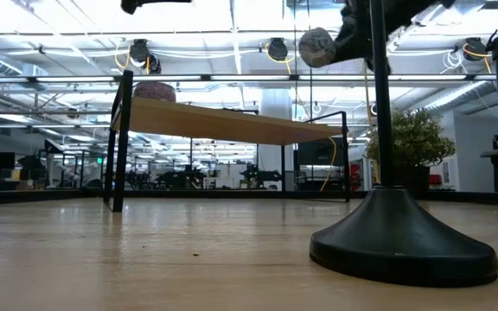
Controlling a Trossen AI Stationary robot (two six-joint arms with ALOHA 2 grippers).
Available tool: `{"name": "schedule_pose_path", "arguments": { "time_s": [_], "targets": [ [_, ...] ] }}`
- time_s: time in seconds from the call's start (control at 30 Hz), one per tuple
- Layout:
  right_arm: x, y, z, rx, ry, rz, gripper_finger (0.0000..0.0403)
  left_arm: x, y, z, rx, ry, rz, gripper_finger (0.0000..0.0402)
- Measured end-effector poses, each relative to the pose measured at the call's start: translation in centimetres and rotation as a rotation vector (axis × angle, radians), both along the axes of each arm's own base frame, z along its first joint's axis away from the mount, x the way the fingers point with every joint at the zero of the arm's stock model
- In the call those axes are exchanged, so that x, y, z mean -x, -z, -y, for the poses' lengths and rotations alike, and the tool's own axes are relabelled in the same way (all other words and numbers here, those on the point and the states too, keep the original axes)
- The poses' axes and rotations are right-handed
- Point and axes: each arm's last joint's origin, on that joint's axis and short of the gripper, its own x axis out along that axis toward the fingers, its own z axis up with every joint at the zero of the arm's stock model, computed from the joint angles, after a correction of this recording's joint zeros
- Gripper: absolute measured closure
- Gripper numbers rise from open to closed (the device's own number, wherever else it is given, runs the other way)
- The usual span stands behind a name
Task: Pick & Place candle stick holders
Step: Put the blue patterned scented candle on the shelf
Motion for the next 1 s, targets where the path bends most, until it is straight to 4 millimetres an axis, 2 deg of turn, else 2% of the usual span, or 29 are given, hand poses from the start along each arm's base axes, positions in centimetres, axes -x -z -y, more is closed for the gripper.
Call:
{"name": "schedule_pose_path", "arguments": {
  "time_s": [0.2, 0.37, 0.53, 0.7, 0.8, 1.0],
  "targets": [
    [-2.8, -0.7, 0.2, 0.039, -0.094, -0.031, 0.0403, -3.0, -1.0, -0.1, -0.021, -0.01, -0.148, 0.0091],
    [-4.5, -0.3, 0.0, 0.041, -0.153, -0.045, 0.0403, -5.1, -1.4, -0.9, -0.028, -0.031, -0.222, 0.0091],
    [-5.6, 0.5, -0.5, 0.044, -0.184, -0.057, 0.0403, -7.3, -1.6, -2.1, 0.006, 0.067, -0.238, 0.0091],
    [-5.9, 0.8, -0.8, 0.042, -0.198, -0.066, 0.0403, -8.4, -0.9, -2.9, 0.007, 0.12, -0.271, 0.0088],
    [-5.9, 0.8, -0.8, 0.042, -0.199, -0.066, 0.0403, -8.6, -0.7, -3.2, 0.033, 0.159, -0.277, 0.007],
    [-6.0, 0.7, -0.8, 0.044, -0.205, -0.058, 0.0403, -9.1, 0.0, -3.9, 0.036, 0.186, -0.302, 0.0009]
  ]
}}
